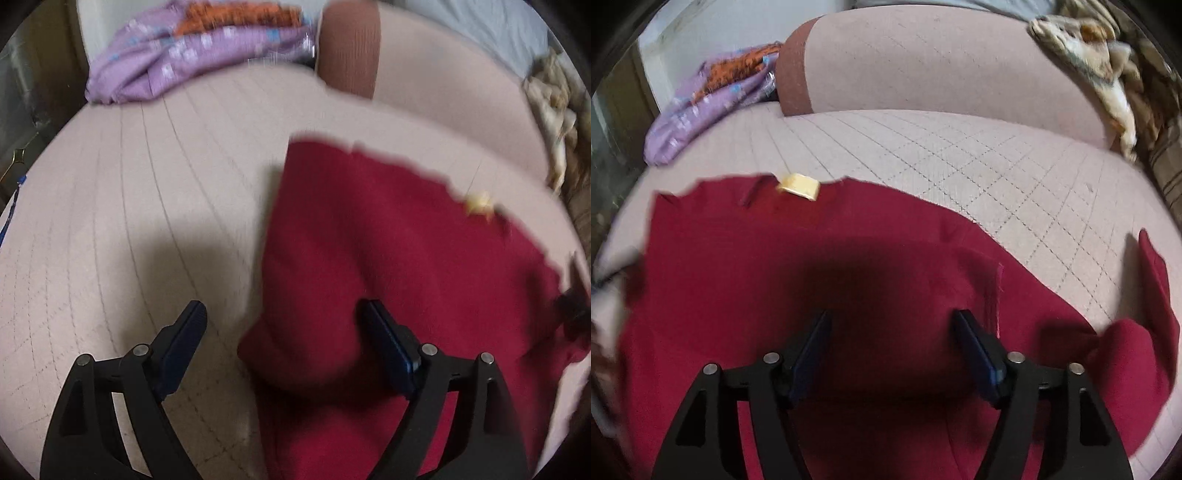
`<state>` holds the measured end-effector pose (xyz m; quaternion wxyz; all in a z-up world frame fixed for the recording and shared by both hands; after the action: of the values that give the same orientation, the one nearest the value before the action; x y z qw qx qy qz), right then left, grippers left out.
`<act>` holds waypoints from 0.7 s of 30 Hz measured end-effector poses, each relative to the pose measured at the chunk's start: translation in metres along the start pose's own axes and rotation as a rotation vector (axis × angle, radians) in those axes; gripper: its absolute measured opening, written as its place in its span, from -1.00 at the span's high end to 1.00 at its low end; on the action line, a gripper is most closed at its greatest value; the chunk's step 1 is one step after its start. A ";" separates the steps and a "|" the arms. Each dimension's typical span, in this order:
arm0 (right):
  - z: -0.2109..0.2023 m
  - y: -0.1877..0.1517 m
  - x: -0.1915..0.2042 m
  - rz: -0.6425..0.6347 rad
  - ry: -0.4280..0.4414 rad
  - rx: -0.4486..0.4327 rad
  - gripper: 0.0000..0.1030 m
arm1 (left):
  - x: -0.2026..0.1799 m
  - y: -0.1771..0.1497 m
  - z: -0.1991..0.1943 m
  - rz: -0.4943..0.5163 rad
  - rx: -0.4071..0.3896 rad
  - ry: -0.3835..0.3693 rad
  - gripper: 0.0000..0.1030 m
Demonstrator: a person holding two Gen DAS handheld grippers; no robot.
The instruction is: Fold small clothes
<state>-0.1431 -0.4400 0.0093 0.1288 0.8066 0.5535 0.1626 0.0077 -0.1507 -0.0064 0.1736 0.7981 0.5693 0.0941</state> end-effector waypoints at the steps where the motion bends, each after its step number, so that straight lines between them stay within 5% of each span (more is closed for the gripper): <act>1: -0.014 0.001 -0.007 0.018 0.024 -0.025 -0.39 | 0.000 0.000 -0.003 -0.011 -0.016 -0.006 -0.70; 4: -0.056 0.002 -0.041 0.068 -0.024 -0.103 -0.44 | 0.000 0.002 -0.015 -0.018 -0.032 -0.027 -0.70; 8: -0.089 0.000 -0.118 0.196 -0.181 -0.155 -0.78 | 0.000 0.000 -0.027 -0.027 -0.084 -0.015 -0.70; 11: -0.060 0.017 -0.169 0.251 -0.340 -0.040 -0.79 | 0.000 0.000 -0.026 -0.035 -0.083 -0.030 -0.70; 13: -0.030 0.022 -0.191 0.273 -0.352 0.048 -0.75 | -0.001 0.001 -0.024 -0.024 -0.076 -0.022 -0.70; 14: -0.017 0.020 -0.197 0.280 -0.330 0.077 -0.40 | -0.002 0.001 -0.024 -0.017 -0.079 -0.014 -0.70; 15: -0.002 0.017 -0.206 0.287 -0.306 0.119 0.55 | -0.002 0.002 -0.025 -0.014 -0.083 -0.008 -0.70; 16: 0.002 0.015 -0.213 0.296 -0.330 0.147 0.81 | -0.001 0.002 -0.026 -0.013 -0.090 0.002 -0.70; 19: -0.052 0.007 -0.229 0.322 -0.282 0.011 0.88 | 0.004 0.003 -0.026 -0.033 -0.093 -0.007 -0.70; 21: -0.098 -0.006 -0.240 0.324 -0.336 -0.083 0.87 | 0.005 0.002 -0.025 -0.050 -0.089 -0.026 -0.70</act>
<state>-0.2683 -0.6595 0.0679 0.2242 0.8946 0.3806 0.0673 0.0028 -0.1423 0.0177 0.2186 0.7763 0.5820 0.1046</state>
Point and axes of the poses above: each gripper's, at about its wrist camera, not at the fingertips, and z roughly the way its jaws point, x to its left, y to its top, the point moved 3 cm from there along z, roughly the way its jaws point, and after that the axes turned 9 degrees about x, right-handed, at the moved point
